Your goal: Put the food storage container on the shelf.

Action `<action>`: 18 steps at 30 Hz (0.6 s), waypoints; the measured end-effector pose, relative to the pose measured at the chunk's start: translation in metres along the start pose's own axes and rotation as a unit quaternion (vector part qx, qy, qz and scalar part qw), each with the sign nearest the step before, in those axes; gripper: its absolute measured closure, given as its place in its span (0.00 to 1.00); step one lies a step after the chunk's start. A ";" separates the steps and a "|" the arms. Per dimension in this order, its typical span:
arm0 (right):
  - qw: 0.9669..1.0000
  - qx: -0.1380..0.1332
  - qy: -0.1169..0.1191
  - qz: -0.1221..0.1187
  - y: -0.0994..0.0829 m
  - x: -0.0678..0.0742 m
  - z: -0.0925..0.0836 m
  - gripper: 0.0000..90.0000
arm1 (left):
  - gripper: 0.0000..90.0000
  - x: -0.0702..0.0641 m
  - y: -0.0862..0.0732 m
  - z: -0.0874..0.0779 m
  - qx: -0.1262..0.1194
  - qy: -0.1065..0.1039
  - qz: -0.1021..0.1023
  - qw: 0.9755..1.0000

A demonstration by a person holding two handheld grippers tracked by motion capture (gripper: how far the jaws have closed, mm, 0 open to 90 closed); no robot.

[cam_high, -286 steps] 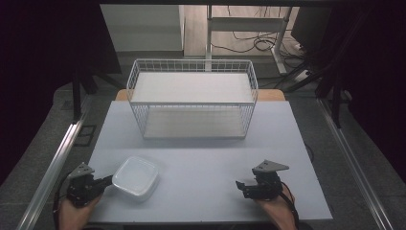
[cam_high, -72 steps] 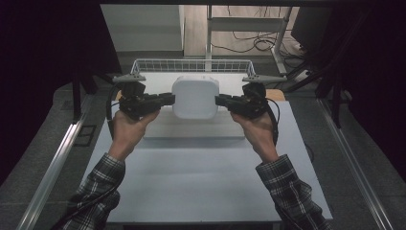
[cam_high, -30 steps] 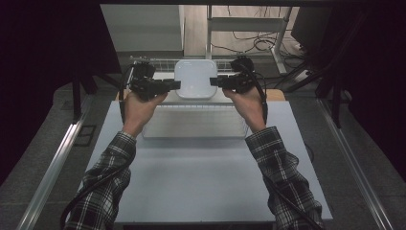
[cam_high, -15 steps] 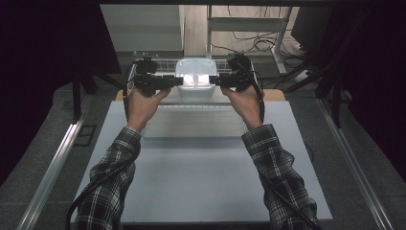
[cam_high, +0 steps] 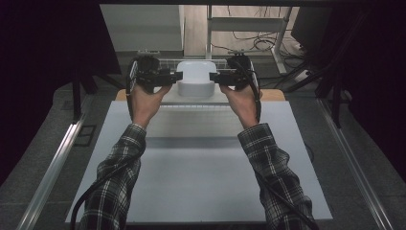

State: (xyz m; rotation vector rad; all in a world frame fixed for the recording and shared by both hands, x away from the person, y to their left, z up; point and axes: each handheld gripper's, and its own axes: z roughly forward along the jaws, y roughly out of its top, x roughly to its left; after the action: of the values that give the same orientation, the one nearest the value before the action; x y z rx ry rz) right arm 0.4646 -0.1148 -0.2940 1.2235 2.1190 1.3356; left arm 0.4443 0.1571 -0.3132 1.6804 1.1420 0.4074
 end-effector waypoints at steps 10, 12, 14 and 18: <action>0.998 0.002 0.049 -0.041 -0.021 0.004 -0.008 0.18 | 0.16 -0.006 -0.015 -0.003 0.027 -0.061 0.020 0.998; 0.997 0.002 0.048 -0.053 -0.025 0.007 -0.009 0.15 | 0.13 -0.010 -0.018 -0.003 0.032 -0.062 0.031 0.997; 0.997 0.002 0.051 -0.065 -0.029 0.010 -0.011 0.13 | 0.10 -0.015 -0.022 -0.003 0.039 -0.062 0.043 0.996; 0.996 0.003 0.051 -0.080 -0.035 0.014 -0.013 0.09 | 0.07 -0.022 -0.029 -0.005 0.049 -0.056 0.061 0.995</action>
State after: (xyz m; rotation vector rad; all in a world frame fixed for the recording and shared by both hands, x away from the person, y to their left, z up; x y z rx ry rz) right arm 0.4315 -0.1172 -0.3158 0.9838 2.2386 1.3481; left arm 0.4157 0.1426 -0.3306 1.8412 0.9939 0.3326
